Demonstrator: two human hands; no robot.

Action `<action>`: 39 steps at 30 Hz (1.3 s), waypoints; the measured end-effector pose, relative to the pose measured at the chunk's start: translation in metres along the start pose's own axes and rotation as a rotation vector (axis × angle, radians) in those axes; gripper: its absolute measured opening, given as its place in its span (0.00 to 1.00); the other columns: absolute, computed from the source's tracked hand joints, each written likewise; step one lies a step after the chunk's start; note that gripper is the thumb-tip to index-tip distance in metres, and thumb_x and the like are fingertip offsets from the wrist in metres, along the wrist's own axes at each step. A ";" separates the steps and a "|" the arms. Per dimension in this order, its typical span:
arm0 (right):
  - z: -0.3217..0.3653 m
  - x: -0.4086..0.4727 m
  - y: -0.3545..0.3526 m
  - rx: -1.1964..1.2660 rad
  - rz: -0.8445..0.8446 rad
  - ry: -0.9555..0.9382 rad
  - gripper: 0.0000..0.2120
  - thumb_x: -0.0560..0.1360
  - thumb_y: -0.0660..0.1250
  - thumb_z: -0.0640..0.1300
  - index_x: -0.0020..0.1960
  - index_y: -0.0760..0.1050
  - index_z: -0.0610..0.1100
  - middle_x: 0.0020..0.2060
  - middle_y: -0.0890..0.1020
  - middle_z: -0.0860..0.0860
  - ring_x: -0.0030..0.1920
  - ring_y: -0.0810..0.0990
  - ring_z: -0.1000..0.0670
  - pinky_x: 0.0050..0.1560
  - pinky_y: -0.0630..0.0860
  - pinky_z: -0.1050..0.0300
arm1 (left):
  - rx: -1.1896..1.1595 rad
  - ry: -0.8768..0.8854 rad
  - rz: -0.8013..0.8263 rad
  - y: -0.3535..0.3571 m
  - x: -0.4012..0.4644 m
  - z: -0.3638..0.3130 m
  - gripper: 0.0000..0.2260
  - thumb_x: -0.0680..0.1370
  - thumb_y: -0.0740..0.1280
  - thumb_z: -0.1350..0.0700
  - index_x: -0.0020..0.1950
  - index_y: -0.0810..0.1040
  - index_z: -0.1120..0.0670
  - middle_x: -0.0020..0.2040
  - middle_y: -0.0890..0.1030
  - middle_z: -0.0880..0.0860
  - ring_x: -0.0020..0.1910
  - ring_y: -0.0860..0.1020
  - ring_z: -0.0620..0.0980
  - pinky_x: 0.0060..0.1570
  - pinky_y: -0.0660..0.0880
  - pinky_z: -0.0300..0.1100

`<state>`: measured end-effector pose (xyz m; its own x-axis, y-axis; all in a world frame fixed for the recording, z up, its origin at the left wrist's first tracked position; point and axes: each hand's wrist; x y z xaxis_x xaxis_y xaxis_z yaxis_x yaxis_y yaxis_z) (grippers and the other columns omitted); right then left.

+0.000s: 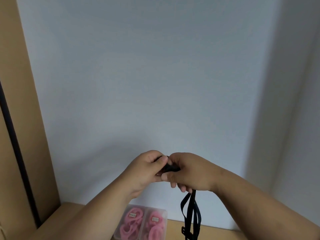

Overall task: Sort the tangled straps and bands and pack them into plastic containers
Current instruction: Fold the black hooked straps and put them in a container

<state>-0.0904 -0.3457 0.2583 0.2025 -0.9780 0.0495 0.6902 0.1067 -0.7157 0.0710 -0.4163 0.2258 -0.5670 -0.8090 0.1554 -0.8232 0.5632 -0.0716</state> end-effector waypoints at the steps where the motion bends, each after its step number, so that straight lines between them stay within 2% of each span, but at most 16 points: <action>1: -0.001 0.000 -0.002 0.034 -0.016 0.034 0.10 0.78 0.70 0.49 0.46 0.74 0.43 0.33 0.81 0.51 0.28 0.75 0.53 0.28 0.71 0.61 | -0.015 -0.011 -0.041 -0.001 -0.001 0.000 0.10 0.84 0.62 0.58 0.47 0.78 0.62 0.43 0.83 0.61 0.43 0.84 0.56 0.51 0.82 0.50; 4: -0.007 0.000 -0.012 0.030 -0.142 0.015 0.14 0.78 0.70 0.54 0.42 0.75 0.44 0.28 0.75 0.55 0.27 0.69 0.55 0.30 0.66 0.62 | -0.087 -0.060 -0.072 -0.005 -0.003 -0.003 0.11 0.84 0.62 0.57 0.49 0.78 0.62 0.48 0.84 0.65 0.46 0.85 0.61 0.49 0.82 0.52; 7: -0.012 -0.001 -0.021 0.031 -0.174 -0.055 0.13 0.80 0.67 0.51 0.39 0.75 0.47 0.27 0.70 0.59 0.29 0.65 0.57 0.33 0.63 0.62 | -0.171 -0.080 -0.012 -0.009 -0.008 -0.009 0.10 0.79 0.67 0.55 0.49 0.79 0.62 0.45 0.84 0.63 0.43 0.85 0.60 0.44 0.82 0.50; 10: -0.014 -0.003 -0.026 0.088 -0.187 -0.093 0.13 0.82 0.64 0.46 0.39 0.77 0.50 0.27 0.70 0.60 0.30 0.66 0.58 0.34 0.64 0.65 | -0.311 -0.078 0.044 -0.010 -0.010 -0.011 0.10 0.72 0.71 0.55 0.48 0.79 0.61 0.45 0.84 0.62 0.41 0.85 0.58 0.41 0.82 0.47; 13: -0.014 -0.004 -0.026 0.150 -0.202 -0.122 0.15 0.83 0.63 0.44 0.38 0.77 0.51 0.27 0.73 0.62 0.29 0.69 0.61 0.34 0.66 0.69 | -0.427 -0.060 0.087 -0.007 -0.011 -0.010 0.05 0.72 0.75 0.61 0.45 0.80 0.60 0.46 0.83 0.64 0.42 0.84 0.58 0.40 0.82 0.45; 16: -0.018 -0.001 -0.019 0.308 -0.183 -0.113 0.15 0.82 0.66 0.46 0.36 0.77 0.49 0.28 0.69 0.54 0.28 0.63 0.54 0.31 0.61 0.63 | -0.539 -0.008 0.110 -0.001 -0.012 -0.011 0.02 0.70 0.71 0.64 0.41 0.79 0.59 0.46 0.83 0.62 0.45 0.84 0.59 0.42 0.82 0.45; 18: -0.021 0.002 -0.011 0.413 -0.183 -0.057 0.11 0.75 0.64 0.45 0.35 0.76 0.49 0.27 0.65 0.51 0.28 0.58 0.52 0.30 0.55 0.60 | -0.558 0.030 0.068 0.004 -0.011 -0.012 0.06 0.71 0.73 0.67 0.41 0.77 0.60 0.45 0.84 0.61 0.44 0.85 0.58 0.42 0.82 0.45; 20: -0.022 0.005 -0.001 0.485 -0.166 0.002 0.10 0.74 0.60 0.44 0.36 0.76 0.48 0.27 0.67 0.49 0.27 0.58 0.52 0.29 0.55 0.60 | -0.521 0.076 -0.004 0.008 -0.008 -0.013 0.05 0.71 0.71 0.64 0.42 0.75 0.62 0.44 0.84 0.62 0.43 0.85 0.57 0.43 0.82 0.45; 24: -0.020 0.009 0.020 0.542 -0.163 0.098 0.15 0.81 0.57 0.43 0.38 0.74 0.45 0.29 0.72 0.48 0.28 0.66 0.52 0.27 0.62 0.60 | -0.445 0.165 -0.149 0.008 -0.004 -0.009 0.07 0.70 0.70 0.61 0.43 0.77 0.64 0.41 0.83 0.61 0.38 0.82 0.56 0.43 0.80 0.42; 27: -0.017 0.013 0.031 0.656 -0.187 0.155 0.15 0.82 0.56 0.44 0.40 0.74 0.44 0.30 0.73 0.47 0.31 0.72 0.50 0.35 0.74 0.56 | -0.404 0.189 -0.280 0.013 -0.002 -0.004 0.04 0.73 0.72 0.62 0.42 0.80 0.62 0.39 0.82 0.60 0.37 0.82 0.55 0.44 0.80 0.43; 29: -0.014 0.013 0.039 0.694 -0.187 0.198 0.13 0.81 0.55 0.42 0.45 0.77 0.41 0.28 0.73 0.47 0.30 0.73 0.47 0.38 0.77 0.54 | -0.213 0.206 -0.400 0.015 0.002 0.000 0.04 0.76 0.72 0.63 0.41 0.82 0.58 0.38 0.83 0.58 0.38 0.83 0.53 0.47 0.81 0.47; 31: -0.011 0.010 0.047 0.697 -0.164 0.223 0.15 0.81 0.53 0.41 0.51 0.78 0.39 0.26 0.71 0.47 0.26 0.68 0.48 0.30 0.70 0.57 | -0.052 0.227 -0.482 0.010 0.006 0.002 0.06 0.76 0.73 0.61 0.40 0.84 0.52 0.38 0.85 0.53 0.40 0.84 0.52 0.48 0.80 0.47; 33: -0.007 0.008 0.050 0.709 -0.191 0.253 0.16 0.82 0.53 0.43 0.55 0.78 0.40 0.25 0.68 0.49 0.24 0.62 0.51 0.27 0.58 0.59 | 0.085 0.272 -0.496 0.002 0.009 0.002 0.08 0.76 0.73 0.60 0.39 0.84 0.48 0.36 0.84 0.51 0.38 0.82 0.50 0.44 0.77 0.41; 35: -0.006 0.007 0.048 0.628 -0.225 0.265 0.17 0.83 0.55 0.50 0.54 0.79 0.41 0.25 0.69 0.50 0.25 0.61 0.52 0.28 0.56 0.59 | 0.235 0.300 -0.490 -0.004 0.011 0.004 0.08 0.76 0.73 0.59 0.39 0.84 0.47 0.35 0.83 0.49 0.38 0.80 0.48 0.41 0.74 0.38; 37: -0.003 0.005 0.045 0.428 -0.215 0.246 0.20 0.82 0.56 0.57 0.52 0.79 0.43 0.27 0.71 0.51 0.27 0.65 0.52 0.29 0.61 0.59 | 0.349 0.312 -0.468 -0.006 0.012 0.007 0.07 0.76 0.72 0.58 0.41 0.85 0.47 0.36 0.84 0.45 0.41 0.82 0.45 0.44 0.75 0.40; 39: 0.000 0.003 0.038 0.134 -0.187 0.202 0.19 0.82 0.59 0.56 0.47 0.76 0.40 0.31 0.73 0.51 0.30 0.68 0.51 0.32 0.64 0.58 | 0.425 0.296 -0.430 -0.009 0.013 0.011 0.07 0.76 0.72 0.58 0.41 0.85 0.47 0.37 0.84 0.44 0.41 0.81 0.45 0.45 0.76 0.43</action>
<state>-0.0640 -0.3450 0.2311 -0.0694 -0.9973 0.0228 0.7909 -0.0690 -0.6080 0.0705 -0.4341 0.2173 -0.2039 -0.8320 0.5160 -0.9483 0.0368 -0.3153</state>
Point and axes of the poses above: each hand's wrist, its own x-axis towards the middle knuckle, its own y-axis out of the palm, z = x × y
